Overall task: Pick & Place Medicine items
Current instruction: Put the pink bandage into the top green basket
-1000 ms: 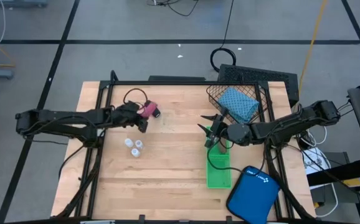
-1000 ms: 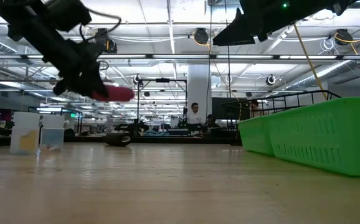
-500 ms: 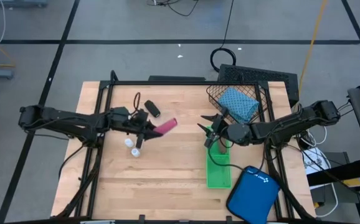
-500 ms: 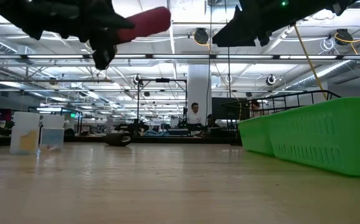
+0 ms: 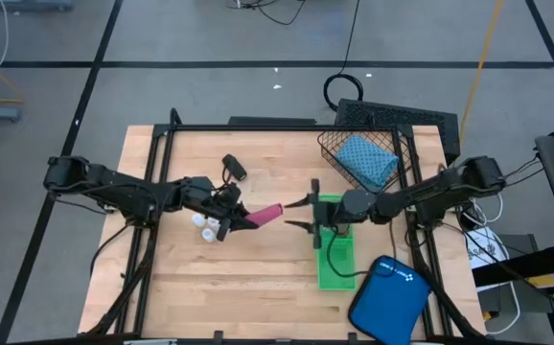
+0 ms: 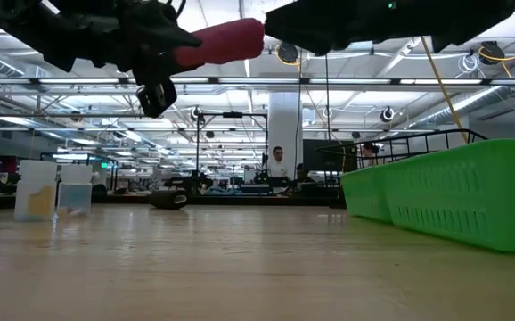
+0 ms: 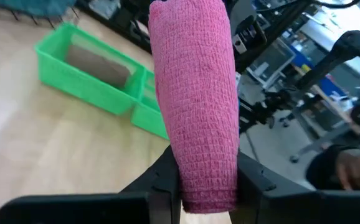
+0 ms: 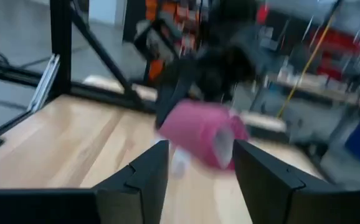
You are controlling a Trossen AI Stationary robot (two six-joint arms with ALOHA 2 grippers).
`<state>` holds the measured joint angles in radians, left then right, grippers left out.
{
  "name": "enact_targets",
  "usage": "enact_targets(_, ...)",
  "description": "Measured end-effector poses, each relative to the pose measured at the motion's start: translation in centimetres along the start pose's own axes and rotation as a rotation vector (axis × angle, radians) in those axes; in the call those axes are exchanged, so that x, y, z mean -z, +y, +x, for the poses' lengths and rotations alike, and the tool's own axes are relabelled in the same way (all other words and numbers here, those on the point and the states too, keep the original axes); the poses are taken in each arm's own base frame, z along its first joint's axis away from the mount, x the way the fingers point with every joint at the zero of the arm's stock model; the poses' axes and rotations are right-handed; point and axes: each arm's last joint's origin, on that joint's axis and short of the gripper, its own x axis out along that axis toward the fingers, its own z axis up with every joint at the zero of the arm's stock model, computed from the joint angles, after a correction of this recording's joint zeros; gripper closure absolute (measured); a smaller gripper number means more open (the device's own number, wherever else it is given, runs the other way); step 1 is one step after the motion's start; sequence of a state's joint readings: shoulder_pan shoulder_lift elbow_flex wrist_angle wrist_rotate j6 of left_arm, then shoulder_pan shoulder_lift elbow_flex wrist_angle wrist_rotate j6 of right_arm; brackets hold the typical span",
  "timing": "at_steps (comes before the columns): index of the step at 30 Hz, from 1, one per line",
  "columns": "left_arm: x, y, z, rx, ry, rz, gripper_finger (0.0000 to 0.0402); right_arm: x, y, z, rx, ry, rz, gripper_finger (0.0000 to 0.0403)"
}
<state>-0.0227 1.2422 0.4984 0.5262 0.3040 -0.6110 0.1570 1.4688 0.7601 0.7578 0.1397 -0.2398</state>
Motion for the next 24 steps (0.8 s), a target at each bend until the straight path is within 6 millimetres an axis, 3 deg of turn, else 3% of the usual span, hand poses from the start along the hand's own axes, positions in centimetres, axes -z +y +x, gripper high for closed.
enact_targets(10, 0.3, -0.5, 0.1, 0.029, 0.021, -0.096, 0.0313, 0.8, 0.2, 1.0, 0.032, -0.058, -0.095, 0.0150)
enact_targets(24, 0.9, -1.6, 0.3, 0.121, 0.082, -0.125, 0.0313, 1.0, 0.6, 1.1, -0.097, -0.081, -0.076, 0.0167)
